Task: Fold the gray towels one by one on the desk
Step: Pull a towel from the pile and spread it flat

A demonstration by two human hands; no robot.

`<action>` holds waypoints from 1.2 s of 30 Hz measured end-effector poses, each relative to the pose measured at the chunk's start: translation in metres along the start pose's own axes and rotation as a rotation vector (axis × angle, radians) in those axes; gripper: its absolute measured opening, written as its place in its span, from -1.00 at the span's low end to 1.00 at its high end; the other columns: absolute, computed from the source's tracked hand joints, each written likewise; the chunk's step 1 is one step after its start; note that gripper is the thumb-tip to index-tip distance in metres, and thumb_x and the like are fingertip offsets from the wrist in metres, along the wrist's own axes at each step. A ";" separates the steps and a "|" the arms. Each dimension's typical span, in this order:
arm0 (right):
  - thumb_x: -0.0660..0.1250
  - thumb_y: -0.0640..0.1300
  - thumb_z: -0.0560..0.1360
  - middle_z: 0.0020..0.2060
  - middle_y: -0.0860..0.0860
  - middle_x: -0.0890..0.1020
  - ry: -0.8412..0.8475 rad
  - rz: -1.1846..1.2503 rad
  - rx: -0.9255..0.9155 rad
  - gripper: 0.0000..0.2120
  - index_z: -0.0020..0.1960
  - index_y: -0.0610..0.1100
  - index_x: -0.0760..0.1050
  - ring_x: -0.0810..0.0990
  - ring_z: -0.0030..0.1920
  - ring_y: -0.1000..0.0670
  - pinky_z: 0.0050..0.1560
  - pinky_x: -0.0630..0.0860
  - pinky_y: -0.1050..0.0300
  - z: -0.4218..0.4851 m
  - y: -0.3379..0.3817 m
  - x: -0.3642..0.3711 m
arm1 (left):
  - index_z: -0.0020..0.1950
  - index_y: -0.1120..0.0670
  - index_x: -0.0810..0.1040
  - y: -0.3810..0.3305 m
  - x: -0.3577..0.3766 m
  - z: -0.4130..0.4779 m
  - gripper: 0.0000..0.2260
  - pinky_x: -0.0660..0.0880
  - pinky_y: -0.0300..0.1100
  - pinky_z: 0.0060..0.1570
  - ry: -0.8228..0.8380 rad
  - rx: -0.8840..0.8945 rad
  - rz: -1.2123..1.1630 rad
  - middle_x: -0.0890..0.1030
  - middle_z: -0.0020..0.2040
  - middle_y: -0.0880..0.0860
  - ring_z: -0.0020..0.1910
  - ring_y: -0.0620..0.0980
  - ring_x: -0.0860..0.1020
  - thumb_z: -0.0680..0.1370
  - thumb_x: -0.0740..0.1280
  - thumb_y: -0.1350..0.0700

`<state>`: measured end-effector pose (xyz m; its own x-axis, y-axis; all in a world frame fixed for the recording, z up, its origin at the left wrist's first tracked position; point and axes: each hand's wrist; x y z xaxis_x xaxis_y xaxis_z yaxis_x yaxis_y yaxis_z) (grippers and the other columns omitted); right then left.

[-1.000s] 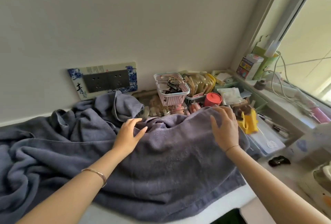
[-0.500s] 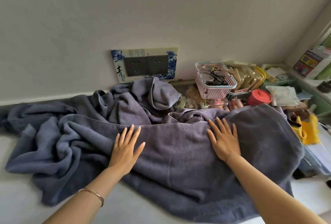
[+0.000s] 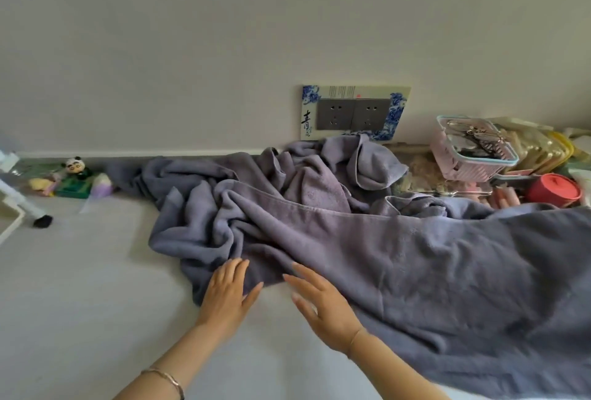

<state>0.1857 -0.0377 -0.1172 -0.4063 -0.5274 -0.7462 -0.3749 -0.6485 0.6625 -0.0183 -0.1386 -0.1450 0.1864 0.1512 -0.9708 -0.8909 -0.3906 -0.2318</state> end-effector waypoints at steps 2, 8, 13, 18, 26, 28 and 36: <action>-0.19 0.39 0.46 0.48 0.16 0.19 0.077 -0.032 0.038 -0.29 0.45 0.08 0.29 0.14 0.48 0.15 0.43 -0.02 0.37 0.009 0.011 0.021 | 0.02 0.11 0.63 0.019 -0.003 -0.011 -0.31 0.54 -0.02 -0.11 0.007 -0.007 0.042 0.62 -0.05 0.07 -0.11 0.15 0.61 0.58 -0.15 -0.32; -0.31 0.39 0.43 0.43 0.14 0.31 0.132 -0.261 0.059 -0.22 0.42 0.09 0.33 0.10 0.50 0.07 0.46 -0.14 0.22 0.020 0.022 0.046 | -0.22 -0.04 0.58 0.052 -0.011 -0.043 -0.52 0.46 -0.12 -0.37 -0.082 0.134 0.172 0.50 -0.29 -0.01 -0.36 0.08 0.51 0.51 0.02 -0.31; -0.06 0.25 0.56 -0.02 0.06 0.60 0.243 -0.299 0.044 -0.47 -0.03 -0.03 0.59 0.47 0.05 0.00 0.10 0.30 0.19 0.002 0.056 0.063 | -0.43 -0.06 0.45 0.070 -0.029 -0.087 -0.40 0.39 -0.16 -0.48 -0.110 0.157 0.177 0.47 -0.42 -0.06 -0.43 0.03 0.50 0.54 -0.13 -0.36; 0.13 0.17 0.58 -0.23 0.04 0.67 0.331 -0.190 0.177 -0.58 -0.16 -0.05 0.64 0.59 -0.16 0.04 -0.04 0.46 0.16 0.000 0.083 0.059 | -0.06 0.05 0.50 0.092 -0.071 -0.064 -0.66 0.48 -0.09 -0.34 -0.286 0.050 -0.158 0.52 -0.13 0.04 -0.22 0.08 0.55 0.52 0.13 -0.19; 0.10 0.12 0.60 0.25 0.11 0.49 0.322 -0.119 0.195 -0.65 0.23 0.02 0.53 0.40 0.28 0.04 0.32 0.31 0.13 0.042 0.093 0.090 | 0.47 0.31 0.16 0.158 -0.063 -0.026 -0.36 0.18 0.04 0.40 -0.122 -0.642 -0.580 0.25 0.44 0.32 0.41 0.27 0.25 0.57 0.26 -0.05; 0.07 0.18 0.58 0.23 0.14 0.46 0.356 -0.194 0.191 -0.60 0.21 0.01 0.54 0.37 0.27 0.08 0.29 0.33 0.14 0.032 0.095 0.092 | 0.50 0.30 0.11 0.166 -0.065 -0.027 -0.35 0.18 0.03 0.39 -0.132 -0.652 -0.583 0.22 0.47 0.30 0.43 0.26 0.22 0.57 0.26 -0.05; 0.17 0.14 0.57 -0.37 0.06 0.56 0.104 -0.050 0.275 -0.65 -0.20 -0.05 0.55 0.52 -0.29 0.07 -0.13 0.47 0.09 0.082 0.128 0.078 | 0.51 0.24 0.11 0.189 -0.073 -0.005 -0.47 0.14 -0.16 0.41 -0.109 -0.596 -0.925 0.24 0.49 0.19 0.47 0.07 0.23 0.63 0.14 0.00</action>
<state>0.0376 -0.1163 -0.0850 -0.2992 -0.5609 -0.7719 -0.6100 -0.5096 0.6068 -0.1979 -0.2278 -0.1186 0.6141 0.6783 -0.4035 -0.0787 -0.4561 -0.8864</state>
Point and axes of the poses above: each hand's wrist, its own z-axis towards the middle knuckle, its own x-axis out of the palm, y = z × x
